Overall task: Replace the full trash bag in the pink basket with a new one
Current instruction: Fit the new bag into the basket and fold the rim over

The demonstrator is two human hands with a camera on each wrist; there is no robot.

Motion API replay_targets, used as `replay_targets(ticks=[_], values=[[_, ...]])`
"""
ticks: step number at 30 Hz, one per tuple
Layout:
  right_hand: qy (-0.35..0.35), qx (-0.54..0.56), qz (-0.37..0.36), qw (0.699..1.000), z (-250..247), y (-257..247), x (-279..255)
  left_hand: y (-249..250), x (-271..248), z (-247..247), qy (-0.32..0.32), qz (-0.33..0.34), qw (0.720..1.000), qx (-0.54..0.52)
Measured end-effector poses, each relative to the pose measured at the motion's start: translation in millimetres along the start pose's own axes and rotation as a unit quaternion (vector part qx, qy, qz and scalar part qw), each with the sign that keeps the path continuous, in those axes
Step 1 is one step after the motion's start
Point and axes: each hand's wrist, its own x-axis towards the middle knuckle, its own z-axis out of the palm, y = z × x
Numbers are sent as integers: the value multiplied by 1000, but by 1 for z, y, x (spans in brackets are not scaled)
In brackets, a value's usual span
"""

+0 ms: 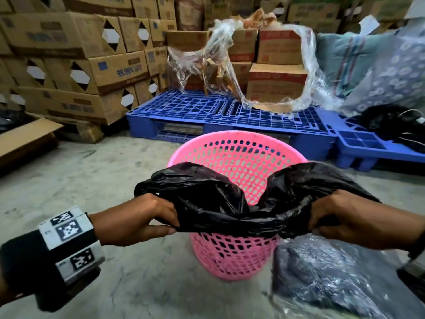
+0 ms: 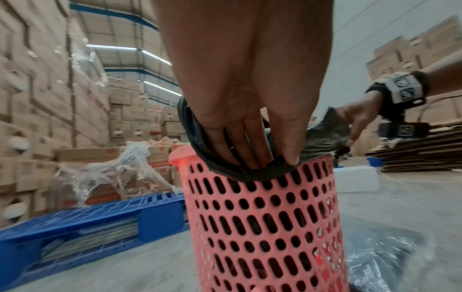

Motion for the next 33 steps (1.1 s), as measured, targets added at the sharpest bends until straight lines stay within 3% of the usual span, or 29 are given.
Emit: replay_targets(ticks=[5,8,11,14,19,22,24,26,29,31,33], values=[[9,15,38,999,8,15,-4,-4,-5,14,14,-6,999,40],[40,30,52,997,-2,18,-5,-3,-4,5,92,-68,989,-89],[112,41,105,987,-15,27,-2,-8,-1,-11,208,-179,926,-258],[151,45,148,976,-14,36,3,-18,5,-20,273,-244,879,-305],[198,164,209,944,-11,40,8,-34,20,-21,317,-306,833,-336],[230,203,214,928,-11,48,12,-41,34,-22,370,-322,769,-411],[237,221,210,922,-11,48,20,-43,46,-23,399,-323,746,-425],[234,229,215,920,-10,46,30,-45,56,-23,408,-338,764,-367],[259,226,219,913,-8,52,41,-53,66,-22,383,-351,816,-255],[283,222,238,902,-6,63,49,-58,69,-23,351,-349,831,-254],[286,223,261,894,-8,68,58,-61,74,-25,337,-334,828,-299]])
